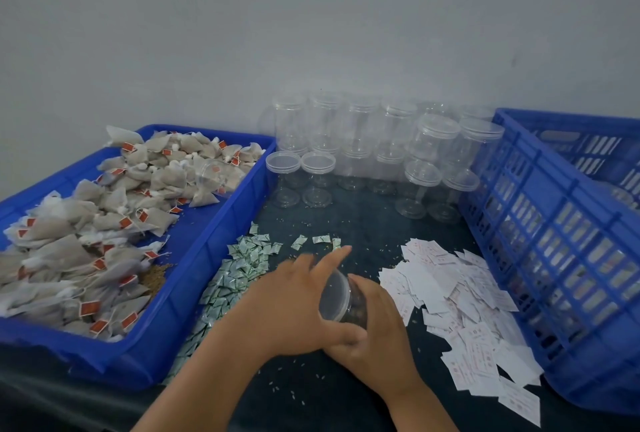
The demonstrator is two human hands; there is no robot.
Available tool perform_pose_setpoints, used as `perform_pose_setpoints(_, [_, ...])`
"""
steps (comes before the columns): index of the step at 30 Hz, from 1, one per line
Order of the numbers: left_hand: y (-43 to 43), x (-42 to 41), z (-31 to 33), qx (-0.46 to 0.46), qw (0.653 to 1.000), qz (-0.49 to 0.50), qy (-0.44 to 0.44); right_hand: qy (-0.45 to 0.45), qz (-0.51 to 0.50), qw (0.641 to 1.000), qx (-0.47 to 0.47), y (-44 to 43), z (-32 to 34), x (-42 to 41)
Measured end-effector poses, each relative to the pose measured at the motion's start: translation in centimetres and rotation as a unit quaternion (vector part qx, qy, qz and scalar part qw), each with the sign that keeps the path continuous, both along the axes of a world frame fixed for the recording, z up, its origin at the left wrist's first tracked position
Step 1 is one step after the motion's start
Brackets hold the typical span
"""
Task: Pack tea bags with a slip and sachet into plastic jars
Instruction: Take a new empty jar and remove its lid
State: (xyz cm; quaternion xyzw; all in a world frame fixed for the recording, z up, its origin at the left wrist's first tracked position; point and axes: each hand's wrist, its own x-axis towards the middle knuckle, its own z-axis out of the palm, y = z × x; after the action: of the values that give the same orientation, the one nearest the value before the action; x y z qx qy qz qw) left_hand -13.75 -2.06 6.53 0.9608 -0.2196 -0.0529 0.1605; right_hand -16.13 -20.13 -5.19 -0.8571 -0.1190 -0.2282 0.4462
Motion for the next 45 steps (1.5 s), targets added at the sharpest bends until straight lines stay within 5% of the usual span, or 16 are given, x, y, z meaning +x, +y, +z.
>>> perform_pose_setpoints(5, [0.2, 0.4, 0.7, -0.049, 0.992, -0.112, -0.039, 0.04, 0.035, 0.997, 0.052, -0.5, 0.0, 0.1])
perform_pose_setpoints(19, [-0.9, 0.8, -1.8, -0.186, 0.971, 0.137, -0.055, -0.13, -0.089, 0.981, -0.111, 0.0, -1.2, 1.6])
perform_pose_setpoints(26, [0.6, 3.4, -1.4, -0.147, 0.968, 0.189, 0.07, -0.159, -0.102, 0.972, -0.137, -0.3, -1.2, 1.9])
perform_pose_setpoints(28, [2.0, 5.4, -1.2, -0.255, 0.931, 0.225, 0.134, -0.145, -0.129, 0.976, -0.097, -0.5, -0.9, 1.6])
perform_pose_setpoints(31, [2.5, 6.3, -1.8, -0.466, 0.8, 0.284, 0.25, -0.079, -0.124, 0.989, 0.022, -0.3, -0.1, 0.9])
perform_pose_setpoints(32, [2.1, 6.2, -2.6, -0.476, 0.793, 0.283, 0.254, -0.055, -0.118, 0.99, 0.057, -0.3, 0.1, 0.7])
perform_pose_setpoints(39, [0.0, 5.0, -9.9, -0.293, 0.932, 0.211, 0.004, 0.042, -0.114, 0.984, 0.13, -1.0, 0.0, 0.5])
perform_pose_setpoints(42, [0.0, 5.1, -10.3, -0.167, 0.96, 0.188, -0.127, 0.057, -0.106, 0.984, 0.134, -1.0, 0.3, 0.5])
perform_pose_setpoints(45, [0.0, 5.3, -10.0, -0.08, 0.972, 0.175, -0.138, 0.06, -0.1, 0.984, 0.135, -0.8, 0.4, 0.1])
